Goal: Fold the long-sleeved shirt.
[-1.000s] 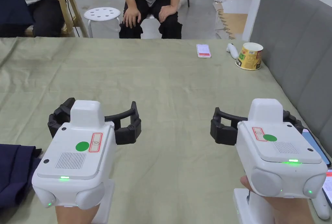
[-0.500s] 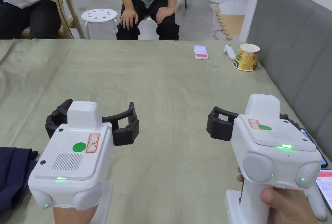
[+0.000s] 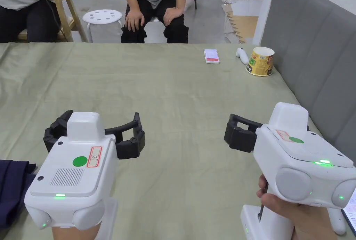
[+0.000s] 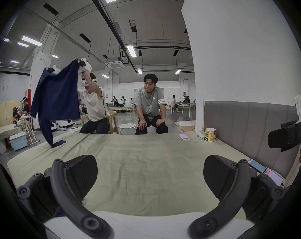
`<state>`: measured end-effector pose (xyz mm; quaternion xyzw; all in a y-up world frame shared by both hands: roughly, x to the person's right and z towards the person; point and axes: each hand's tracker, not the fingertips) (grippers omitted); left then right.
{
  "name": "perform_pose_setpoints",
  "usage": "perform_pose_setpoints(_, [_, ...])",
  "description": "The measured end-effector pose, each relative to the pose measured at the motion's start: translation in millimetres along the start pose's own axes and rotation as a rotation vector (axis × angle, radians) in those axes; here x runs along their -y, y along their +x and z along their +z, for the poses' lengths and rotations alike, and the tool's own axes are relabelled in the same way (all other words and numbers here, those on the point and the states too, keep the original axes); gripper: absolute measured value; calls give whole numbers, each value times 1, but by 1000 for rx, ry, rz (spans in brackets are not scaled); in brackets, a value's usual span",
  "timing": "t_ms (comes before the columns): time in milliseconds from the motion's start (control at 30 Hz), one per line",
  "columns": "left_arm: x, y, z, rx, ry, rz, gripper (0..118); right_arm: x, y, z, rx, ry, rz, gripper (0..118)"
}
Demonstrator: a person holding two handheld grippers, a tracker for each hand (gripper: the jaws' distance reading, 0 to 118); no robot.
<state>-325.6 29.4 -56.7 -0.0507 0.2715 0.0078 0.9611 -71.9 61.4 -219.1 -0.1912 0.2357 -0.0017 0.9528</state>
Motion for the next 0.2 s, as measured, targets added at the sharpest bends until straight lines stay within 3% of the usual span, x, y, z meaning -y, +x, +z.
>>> perform_pose_setpoints(67, [0, 1, 0, 1, -1, -2, 111, 3, 3, 5, -80, 38, 39, 118])
perform_pose_setpoints(200, [0, 2, 1, 5, -2, -1, 111, 9, -2, 1, -55, 104, 147, 118])
